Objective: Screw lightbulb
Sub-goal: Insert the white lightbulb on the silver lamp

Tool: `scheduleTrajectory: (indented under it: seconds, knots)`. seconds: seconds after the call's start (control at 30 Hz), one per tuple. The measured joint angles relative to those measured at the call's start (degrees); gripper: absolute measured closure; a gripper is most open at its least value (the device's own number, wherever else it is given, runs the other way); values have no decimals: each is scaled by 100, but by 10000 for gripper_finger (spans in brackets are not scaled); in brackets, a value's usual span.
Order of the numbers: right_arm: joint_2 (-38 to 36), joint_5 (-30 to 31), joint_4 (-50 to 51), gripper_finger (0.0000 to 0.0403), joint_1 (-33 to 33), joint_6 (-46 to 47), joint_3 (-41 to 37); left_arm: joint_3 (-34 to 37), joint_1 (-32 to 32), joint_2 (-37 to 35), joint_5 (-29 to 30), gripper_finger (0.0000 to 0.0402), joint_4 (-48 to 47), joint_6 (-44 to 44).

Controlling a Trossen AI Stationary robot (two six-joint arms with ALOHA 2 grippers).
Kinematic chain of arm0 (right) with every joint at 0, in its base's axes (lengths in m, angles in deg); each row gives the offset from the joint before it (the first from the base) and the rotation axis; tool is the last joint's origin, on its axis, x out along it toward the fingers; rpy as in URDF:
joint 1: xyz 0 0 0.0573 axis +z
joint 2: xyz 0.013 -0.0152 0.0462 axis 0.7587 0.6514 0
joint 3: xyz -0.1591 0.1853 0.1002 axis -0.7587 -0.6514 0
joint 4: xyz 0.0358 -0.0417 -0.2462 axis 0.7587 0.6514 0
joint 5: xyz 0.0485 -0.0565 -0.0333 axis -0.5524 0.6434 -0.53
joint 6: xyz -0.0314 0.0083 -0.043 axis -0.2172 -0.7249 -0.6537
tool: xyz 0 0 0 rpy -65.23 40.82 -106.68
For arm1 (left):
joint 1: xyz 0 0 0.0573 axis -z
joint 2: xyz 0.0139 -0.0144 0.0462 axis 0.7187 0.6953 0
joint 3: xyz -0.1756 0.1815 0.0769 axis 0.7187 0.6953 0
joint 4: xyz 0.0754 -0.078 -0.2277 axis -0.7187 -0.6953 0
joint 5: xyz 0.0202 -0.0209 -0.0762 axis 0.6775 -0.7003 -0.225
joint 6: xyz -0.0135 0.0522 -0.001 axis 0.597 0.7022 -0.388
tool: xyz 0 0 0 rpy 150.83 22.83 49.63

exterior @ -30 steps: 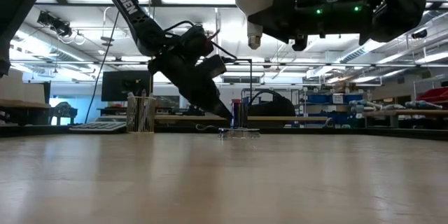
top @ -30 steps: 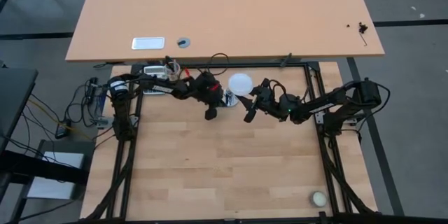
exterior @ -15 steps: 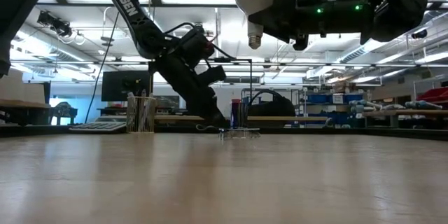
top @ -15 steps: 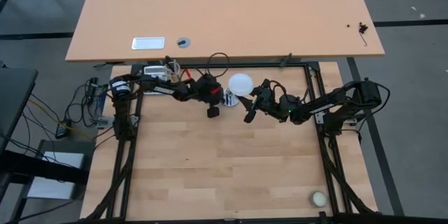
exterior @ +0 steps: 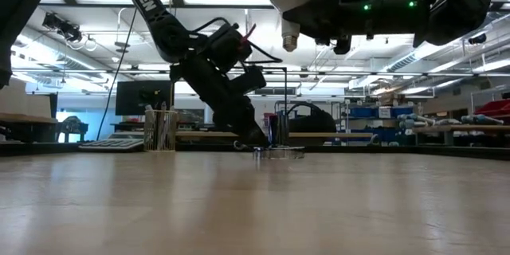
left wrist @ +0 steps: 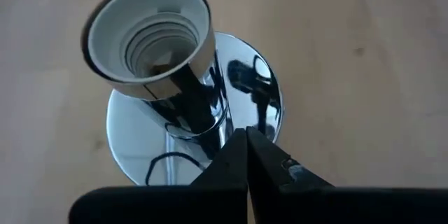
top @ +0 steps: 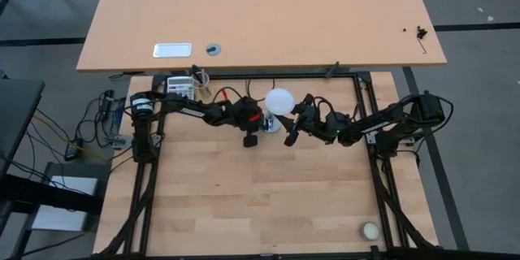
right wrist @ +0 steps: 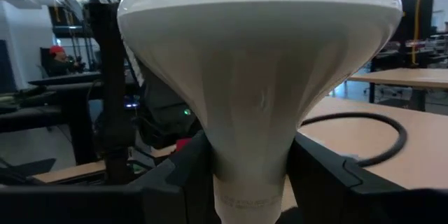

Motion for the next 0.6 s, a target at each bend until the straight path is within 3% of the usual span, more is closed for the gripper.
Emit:
scheduleTrajectory:
  seconds: [0.27,0.6]
  knots:
    - [-255,242,480,231,513,-52,2,69,516,-173,-92,401,-111,-308]
    - [-574,799,816,229,1032,-253,0,96,658,-1264,-155,401,-912,-590]
